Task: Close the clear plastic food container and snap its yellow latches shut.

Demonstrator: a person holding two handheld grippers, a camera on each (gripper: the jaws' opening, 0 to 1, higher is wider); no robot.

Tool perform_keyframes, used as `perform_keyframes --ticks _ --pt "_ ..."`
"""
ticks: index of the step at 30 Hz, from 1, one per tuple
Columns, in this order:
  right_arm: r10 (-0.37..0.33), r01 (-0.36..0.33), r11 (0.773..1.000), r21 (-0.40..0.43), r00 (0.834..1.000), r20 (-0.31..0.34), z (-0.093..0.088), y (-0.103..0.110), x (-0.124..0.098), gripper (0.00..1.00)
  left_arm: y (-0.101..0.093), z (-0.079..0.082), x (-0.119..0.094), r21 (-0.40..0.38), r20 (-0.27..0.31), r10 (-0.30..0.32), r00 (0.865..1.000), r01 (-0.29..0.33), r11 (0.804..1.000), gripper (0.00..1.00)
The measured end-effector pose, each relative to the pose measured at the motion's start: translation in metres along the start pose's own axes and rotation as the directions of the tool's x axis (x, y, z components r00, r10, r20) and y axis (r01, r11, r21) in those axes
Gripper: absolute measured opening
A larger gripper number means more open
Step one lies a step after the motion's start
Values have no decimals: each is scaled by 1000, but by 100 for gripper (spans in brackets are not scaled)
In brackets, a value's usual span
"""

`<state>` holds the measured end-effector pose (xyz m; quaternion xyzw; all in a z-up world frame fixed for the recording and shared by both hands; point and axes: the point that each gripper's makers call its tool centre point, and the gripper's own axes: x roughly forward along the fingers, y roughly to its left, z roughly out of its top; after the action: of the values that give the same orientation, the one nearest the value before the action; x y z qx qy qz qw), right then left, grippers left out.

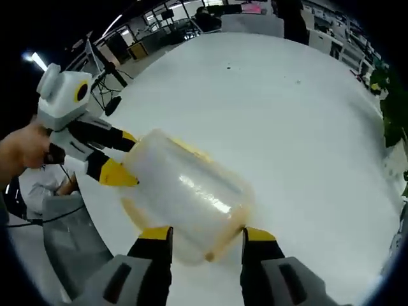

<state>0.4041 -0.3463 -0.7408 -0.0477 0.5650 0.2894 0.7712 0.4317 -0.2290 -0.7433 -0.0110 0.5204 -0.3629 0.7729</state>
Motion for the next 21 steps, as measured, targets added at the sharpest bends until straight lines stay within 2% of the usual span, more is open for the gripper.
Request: perform_keyframes --ticks 4,5,6,7,8,10,14,21 --pt "2 -2 1000 7 1000 -9 -1 0 1 39 -2 -1 1 5 1 7 1000 -7 1000 41" --pt "2 -2 1000 11 1000 -10 -1 1 2 39 -3 -1 3 -24 11 0 1000 1 1000 40" --pt "0 0 1000 -21 1000 -20 0 1 5 39 -5 -8 11 -73 1 -20 1000 20 997 40" --pt "0 0 1000 -8 1000 -27 -1 1 4 38 -1 -8 12 -63 -8 5 1000 -6 998 40" --pt "5 -6 1000 -7 1000 -29 -2 1 5 38 -2 -8 14 -14 -12 21 1000 -21 1000 40" --pt "-3 3 1000 -12 999 -42 -3 3 6 37 -2 -7 12 -43 -9 19 1000 -19 999 40" --pt "11 -10 1000 7 999 -40 -3 2 6 38 -3 -4 13 -37 -34 15 999 -17 999 41" --pt "20 -20 1000 11 1000 -1 -1 3 4 39 -4 -2 10 -52 -21 6 1000 -7 999 43"
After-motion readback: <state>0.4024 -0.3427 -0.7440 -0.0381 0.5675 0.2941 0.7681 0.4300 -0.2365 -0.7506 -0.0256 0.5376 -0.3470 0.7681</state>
